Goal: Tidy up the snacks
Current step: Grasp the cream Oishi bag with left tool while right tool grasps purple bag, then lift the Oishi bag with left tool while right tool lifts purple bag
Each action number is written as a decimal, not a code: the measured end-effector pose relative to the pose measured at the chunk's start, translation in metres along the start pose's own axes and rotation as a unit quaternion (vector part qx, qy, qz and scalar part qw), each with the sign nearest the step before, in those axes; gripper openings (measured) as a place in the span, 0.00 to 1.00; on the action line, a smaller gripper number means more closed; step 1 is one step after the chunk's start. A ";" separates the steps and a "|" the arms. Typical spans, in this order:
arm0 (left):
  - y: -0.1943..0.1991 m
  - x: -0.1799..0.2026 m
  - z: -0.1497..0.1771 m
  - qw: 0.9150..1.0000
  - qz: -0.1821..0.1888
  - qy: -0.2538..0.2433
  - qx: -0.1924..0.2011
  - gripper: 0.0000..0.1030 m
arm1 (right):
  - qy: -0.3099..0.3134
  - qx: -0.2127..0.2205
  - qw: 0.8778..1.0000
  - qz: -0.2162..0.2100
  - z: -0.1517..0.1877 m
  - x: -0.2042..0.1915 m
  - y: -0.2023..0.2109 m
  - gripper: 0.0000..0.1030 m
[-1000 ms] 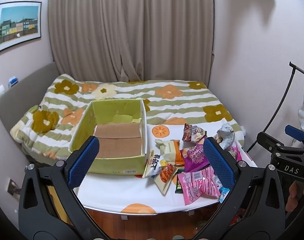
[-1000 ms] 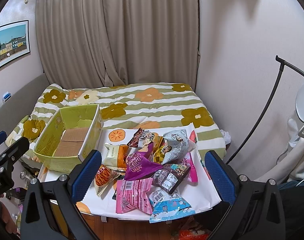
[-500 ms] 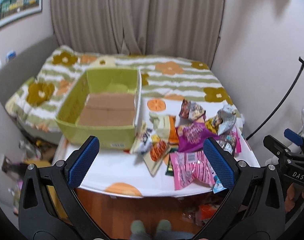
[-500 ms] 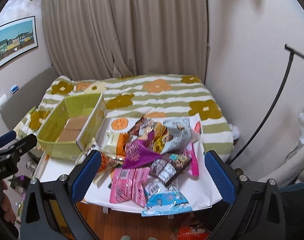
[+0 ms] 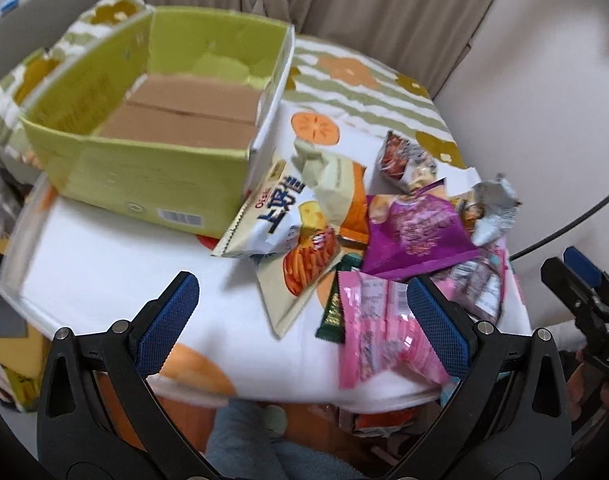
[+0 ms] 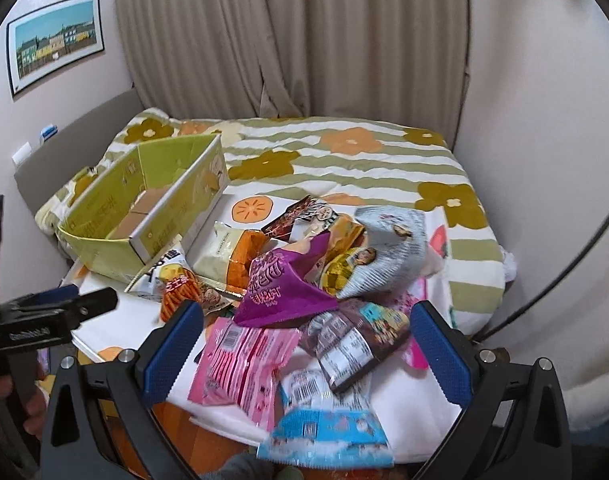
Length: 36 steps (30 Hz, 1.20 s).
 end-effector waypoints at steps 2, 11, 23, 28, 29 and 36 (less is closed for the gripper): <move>-0.018 -0.004 -0.002 1.000 0.007 0.005 -0.002 1.00 | 0.009 -0.009 1.000 -0.003 -0.004 -0.005 -0.018 1.00; -0.078 -0.014 -0.010 0.999 0.034 0.028 -0.025 1.00 | 0.030 -0.054 0.998 -0.017 -0.012 -0.021 -0.088 1.00; -0.104 -0.014 -0.006 0.996 0.067 0.040 -0.050 0.75 | 0.063 -0.102 0.993 0.001 -0.008 -0.031 -0.146 0.98; -0.103 -0.014 -0.005 0.996 0.072 0.037 -0.049 0.62 | 0.066 -0.108 0.992 0.007 -0.007 -0.029 -0.156 0.98; -0.103 -0.014 -0.005 0.995 0.073 0.038 -0.050 0.61 | 0.066 -0.109 0.992 0.008 -0.007 -0.029 -0.157 0.97; -0.100 -0.015 -0.002 0.995 0.077 0.035 -0.053 0.59 | 0.073 -0.120 0.990 0.014 -0.001 -0.030 -0.167 0.85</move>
Point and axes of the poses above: each gripper's, at about its wrist camera, not at the fingertips, and y roughly against the way its jaws point, x to its right, z to its underside, the point moved 8 cm from there along -y, roughly the way its jaws point, and after that the axes turned 1 degree about y, right-handed, at the moved point
